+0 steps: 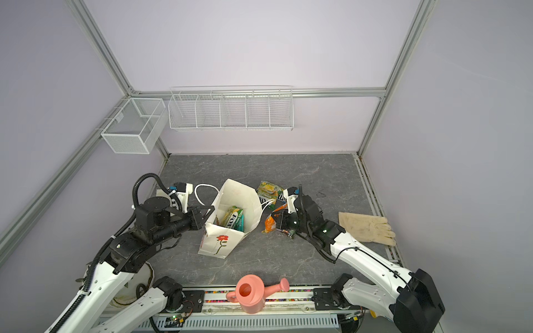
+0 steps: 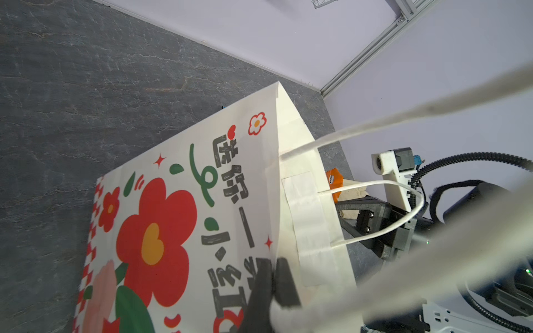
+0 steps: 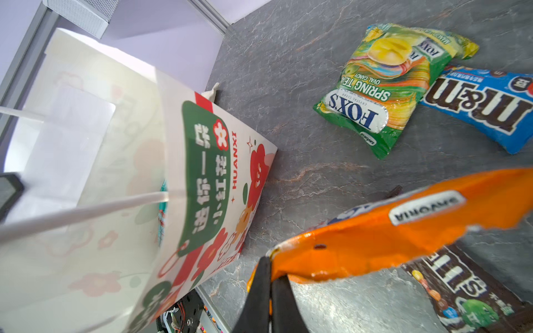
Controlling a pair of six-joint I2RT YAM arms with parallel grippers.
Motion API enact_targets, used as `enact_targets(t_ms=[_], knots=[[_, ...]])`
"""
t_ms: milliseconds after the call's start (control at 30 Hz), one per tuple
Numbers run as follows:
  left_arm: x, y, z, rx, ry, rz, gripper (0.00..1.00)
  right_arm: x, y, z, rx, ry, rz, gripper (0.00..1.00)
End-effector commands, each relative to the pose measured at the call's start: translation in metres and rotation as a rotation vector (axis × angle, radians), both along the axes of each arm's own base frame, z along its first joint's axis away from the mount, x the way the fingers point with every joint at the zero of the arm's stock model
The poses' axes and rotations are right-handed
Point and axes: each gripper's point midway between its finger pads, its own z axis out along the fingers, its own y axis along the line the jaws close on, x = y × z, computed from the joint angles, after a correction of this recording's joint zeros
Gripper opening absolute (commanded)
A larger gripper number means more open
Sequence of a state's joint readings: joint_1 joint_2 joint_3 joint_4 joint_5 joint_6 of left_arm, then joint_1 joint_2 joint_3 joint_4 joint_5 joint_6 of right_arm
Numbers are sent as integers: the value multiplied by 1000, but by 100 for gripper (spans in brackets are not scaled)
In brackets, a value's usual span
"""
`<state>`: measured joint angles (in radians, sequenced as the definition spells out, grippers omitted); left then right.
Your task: Place the snacks into the paper bag
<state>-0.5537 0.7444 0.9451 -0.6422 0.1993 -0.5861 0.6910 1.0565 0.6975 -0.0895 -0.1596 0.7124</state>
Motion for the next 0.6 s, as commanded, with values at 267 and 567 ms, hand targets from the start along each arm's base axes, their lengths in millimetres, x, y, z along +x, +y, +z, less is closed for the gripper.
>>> enact_targets(t_ms=[267,567], knots=[[11,-1,41,-49,-142,25,0,-2,-16,1,-4,-32,-27,7],[12,7,30,-20,-130,66,0,-3,-23,5,-4,-45,-39,7]])
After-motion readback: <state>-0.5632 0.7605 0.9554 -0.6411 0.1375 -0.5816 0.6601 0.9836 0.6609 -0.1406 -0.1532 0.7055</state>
